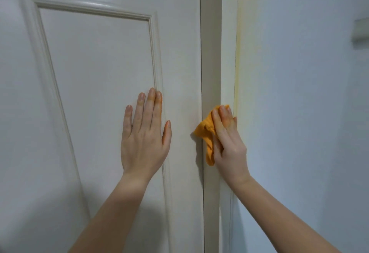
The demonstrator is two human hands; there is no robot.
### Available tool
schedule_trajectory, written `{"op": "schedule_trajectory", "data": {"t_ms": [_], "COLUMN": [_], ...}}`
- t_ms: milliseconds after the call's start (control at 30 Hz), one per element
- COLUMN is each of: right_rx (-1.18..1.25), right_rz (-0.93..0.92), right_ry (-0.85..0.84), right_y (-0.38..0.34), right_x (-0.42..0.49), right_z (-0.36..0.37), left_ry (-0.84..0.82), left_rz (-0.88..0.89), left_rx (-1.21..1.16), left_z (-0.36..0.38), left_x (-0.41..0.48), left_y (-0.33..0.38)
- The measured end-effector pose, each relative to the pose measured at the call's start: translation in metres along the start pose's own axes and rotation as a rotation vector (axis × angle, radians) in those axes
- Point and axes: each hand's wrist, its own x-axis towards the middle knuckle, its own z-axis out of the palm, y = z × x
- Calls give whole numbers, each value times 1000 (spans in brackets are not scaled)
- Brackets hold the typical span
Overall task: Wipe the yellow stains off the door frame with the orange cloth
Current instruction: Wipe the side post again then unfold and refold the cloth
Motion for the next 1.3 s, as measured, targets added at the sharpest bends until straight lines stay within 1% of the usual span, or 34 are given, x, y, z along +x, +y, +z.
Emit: {"op": "schedule_trajectory", "data": {"t_ms": [100, 167, 233, 300, 333, 400, 500, 567, 633, 700, 767, 867, 967, 1067, 1167, 1233, 1300], "right_rx": [-39, -4, 121, 295, 353, 401, 396, 391, 375, 335, 301, 263, 253, 217, 138, 151, 178], "right_rz": [29, 95, 262, 515, 624, 769, 890, 960, 1026, 1082, 1131, 1216, 1286, 1304, 1317, 1316, 1339], "right_ry": [-62, -104, -134, -112, -90, -48, -7, -9, -19, -35, -75, -165, -216, -197, -115, -61, -60], "right_y": [-5, -12, -29, -51, -64, -85, -112, -132, -149, -164, -176, -192, -208, -221, -233, -242, -252], "right_x": [-31, -32, -25, -21, -23, -33, -62, -87, -109, -131, -151, -177, -194, -204, -213, -215, -213], "right_z": [-3, -13, -29, -47, -56, -71, -88, -98, -108, -118, -130, -150, -170, -189, -215, -237, -260], "left_ry": [-29, -43, -72, -153, -206, -341, -665, -820, -918, -993, -1007, -1039, -1153, -1232, -1293, -1317, -1331], "left_rz": [43, 45, 12, -67, -127, -266, -463, -467, -430, -412, -443, -515, -445, -434, -376, -341, -306], "left_rx": [-84, -177, -384, -674, -817, -1067, -1434, -1566, -1628, -1631, -1634, -1712, -1749, -1790, -1766, -1773, -1807], "left_z": [-6, -14, -24, -37, -45, -63, -90, -99, -100, -99, -98, -105, -121, -136, -153, -162, -171], "left_x": [-5, -7, -14, -28, -39, -61, -94, -117, -139, -160, -178, -195, -200, -202, -205, -210, -216], "left_y": [-7, -7, -7, -7, -6, -2, 10, 18, 27, 37, 46, 57, 70, 87, 106, 120, 134]}}
